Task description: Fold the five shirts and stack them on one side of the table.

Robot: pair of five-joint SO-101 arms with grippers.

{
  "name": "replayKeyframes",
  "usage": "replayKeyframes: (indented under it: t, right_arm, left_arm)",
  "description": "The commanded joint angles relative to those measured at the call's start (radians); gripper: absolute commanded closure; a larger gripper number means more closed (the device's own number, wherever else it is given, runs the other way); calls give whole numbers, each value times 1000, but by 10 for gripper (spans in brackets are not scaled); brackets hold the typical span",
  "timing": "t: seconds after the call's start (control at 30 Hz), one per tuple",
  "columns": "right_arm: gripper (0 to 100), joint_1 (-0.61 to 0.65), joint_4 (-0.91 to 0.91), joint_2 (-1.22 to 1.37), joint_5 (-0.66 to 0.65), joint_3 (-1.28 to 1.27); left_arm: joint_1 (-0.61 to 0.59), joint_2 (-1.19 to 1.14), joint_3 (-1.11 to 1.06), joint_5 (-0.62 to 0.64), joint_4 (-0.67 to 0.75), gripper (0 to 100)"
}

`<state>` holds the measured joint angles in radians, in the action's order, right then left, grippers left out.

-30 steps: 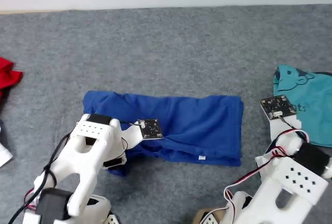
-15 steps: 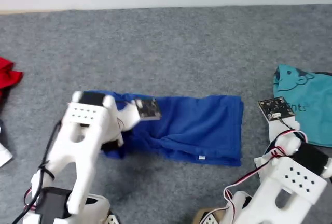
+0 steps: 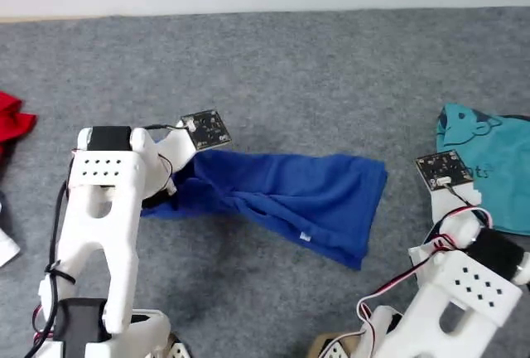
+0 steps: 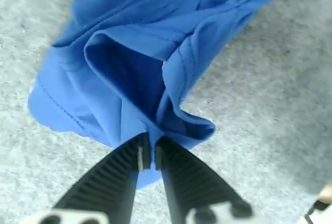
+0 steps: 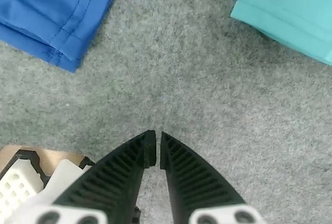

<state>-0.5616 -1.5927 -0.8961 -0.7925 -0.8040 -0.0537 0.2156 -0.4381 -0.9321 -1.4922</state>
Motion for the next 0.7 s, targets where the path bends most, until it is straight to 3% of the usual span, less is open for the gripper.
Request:
replayKeyframes:
  t: [0.0, 0.3, 0.67]
  right_arm:
    - [962, 22, 13, -8, -11, 5]
    - [962, 116, 13, -8, -3, 5]
    - [962, 113, 10, -8, -3, 5]
  left_arm:
    - [32, 6, -28, -9, 18, 997]
    - [120, 14, -93, -9, -20, 995]
    - [66, 14, -79, -74, -23, 903]
